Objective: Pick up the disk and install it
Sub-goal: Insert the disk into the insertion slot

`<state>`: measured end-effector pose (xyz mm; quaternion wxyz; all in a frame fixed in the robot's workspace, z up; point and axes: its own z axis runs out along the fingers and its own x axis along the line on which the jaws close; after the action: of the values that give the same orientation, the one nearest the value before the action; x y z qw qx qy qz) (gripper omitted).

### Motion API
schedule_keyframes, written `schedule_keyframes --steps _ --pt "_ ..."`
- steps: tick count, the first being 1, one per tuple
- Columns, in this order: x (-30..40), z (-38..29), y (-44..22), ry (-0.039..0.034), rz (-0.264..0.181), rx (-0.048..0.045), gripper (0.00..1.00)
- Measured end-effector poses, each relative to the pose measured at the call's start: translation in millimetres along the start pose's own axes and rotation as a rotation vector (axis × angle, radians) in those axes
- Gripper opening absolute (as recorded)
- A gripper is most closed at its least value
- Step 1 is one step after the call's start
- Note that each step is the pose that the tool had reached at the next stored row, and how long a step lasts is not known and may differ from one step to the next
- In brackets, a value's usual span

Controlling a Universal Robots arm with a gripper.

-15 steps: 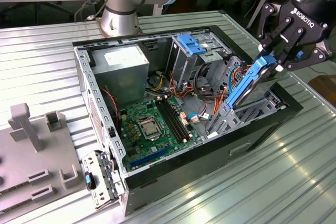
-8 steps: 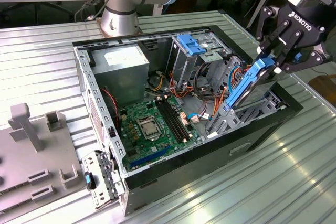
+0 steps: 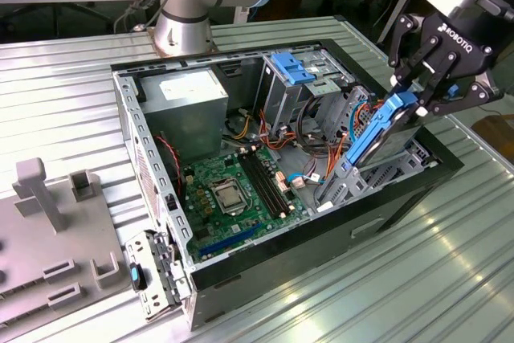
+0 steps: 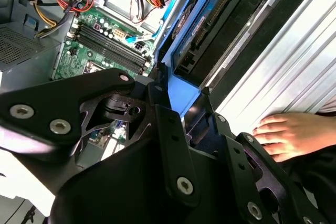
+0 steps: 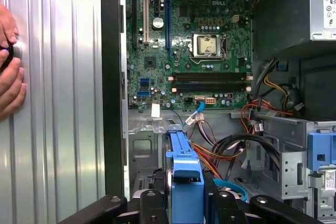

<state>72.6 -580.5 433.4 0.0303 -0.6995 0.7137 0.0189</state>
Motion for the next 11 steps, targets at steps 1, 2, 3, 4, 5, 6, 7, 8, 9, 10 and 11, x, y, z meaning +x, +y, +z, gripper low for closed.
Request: schedule_keyframes --steps 1,2,3,4,5,6,7,8,9,10,11 --pt "0.1 1.6 0.0 0.0 0.0 0.0 0.37" --pt "0.2 2.7 0.0 -0.0001 0.0 0.0 0.37" --pt "0.3 3.8 0.1 0.0 0.0 0.0 0.37" --pt "0.4 5.1 0.1 -0.0001 0.0 0.0 0.37" --pt "0.4 5.9 0.1 0.0 0.0 0.0 0.37" --pt "0.5 6.7 0.1 0.0 0.0 0.0 0.37" --pt "0.5 7.7 0.1 0.0 0.0 0.0 0.37" --pt "0.6 8.6 0.2 0.0 0.0 0.0 0.37" --pt "0.7 9.7 0.2 0.0 0.0 0.0 0.37" --pt "0.7 10.5 0.2 0.0 0.0 0.0 0.37" --pt "0.8 11.3 0.2 0.0 0.0 0.0 0.37"
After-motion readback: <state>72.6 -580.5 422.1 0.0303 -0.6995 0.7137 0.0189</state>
